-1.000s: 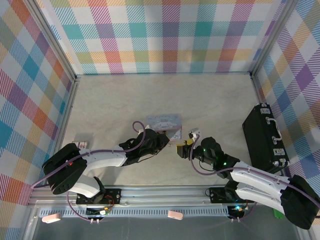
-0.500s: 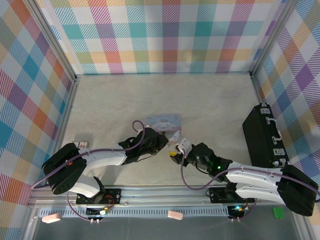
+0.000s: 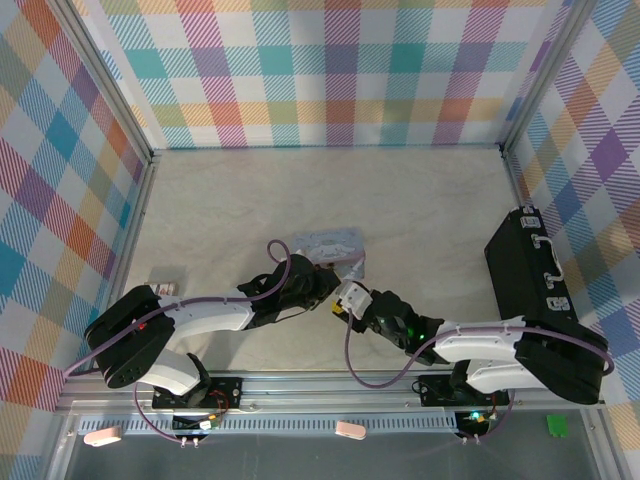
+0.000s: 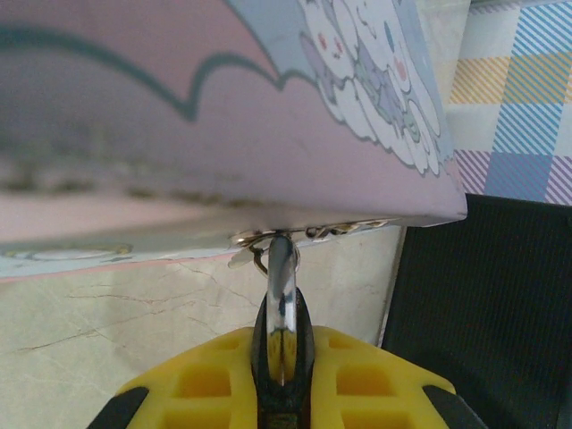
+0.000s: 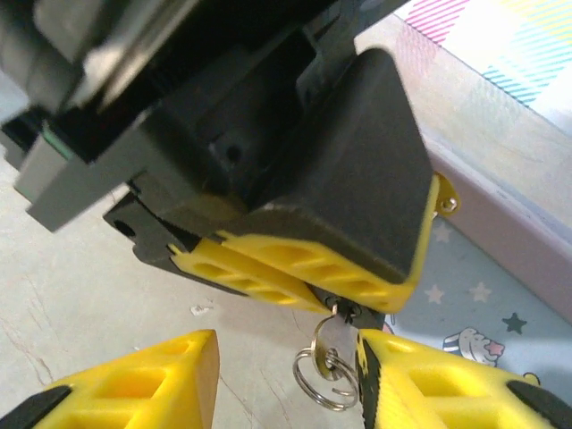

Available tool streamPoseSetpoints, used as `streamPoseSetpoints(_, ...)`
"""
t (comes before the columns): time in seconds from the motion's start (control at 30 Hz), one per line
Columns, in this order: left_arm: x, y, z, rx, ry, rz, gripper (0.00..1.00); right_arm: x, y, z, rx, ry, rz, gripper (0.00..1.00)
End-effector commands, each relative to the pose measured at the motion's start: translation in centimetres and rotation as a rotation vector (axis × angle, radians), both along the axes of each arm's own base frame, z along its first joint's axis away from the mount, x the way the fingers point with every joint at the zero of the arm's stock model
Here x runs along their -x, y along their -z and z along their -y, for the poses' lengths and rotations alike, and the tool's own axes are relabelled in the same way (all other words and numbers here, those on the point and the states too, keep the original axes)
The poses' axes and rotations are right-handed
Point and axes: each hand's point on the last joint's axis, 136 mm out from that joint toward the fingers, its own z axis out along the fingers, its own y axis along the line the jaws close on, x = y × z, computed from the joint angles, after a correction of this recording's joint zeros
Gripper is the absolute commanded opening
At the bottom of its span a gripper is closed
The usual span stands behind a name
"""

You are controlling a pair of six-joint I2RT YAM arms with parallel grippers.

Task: Unlock the padlock with the key

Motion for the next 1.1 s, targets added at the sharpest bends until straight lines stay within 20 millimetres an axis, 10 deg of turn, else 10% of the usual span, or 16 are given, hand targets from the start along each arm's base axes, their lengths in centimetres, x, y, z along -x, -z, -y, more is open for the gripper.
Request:
streamPoseSetpoints(0.0,-0.8,-2.6,1.0,0.077,0.012,0.059,0.0,-1.0,-1.9,-0.1,-0.024,0.043,0.095,0.43)
streamPoseSetpoints(1.07,-0.6,-2.7,1.8,0.091,0.046,0.06,0.0,-3.0,-1.9,0.1,-0.053,0.187,0.049,0.21)
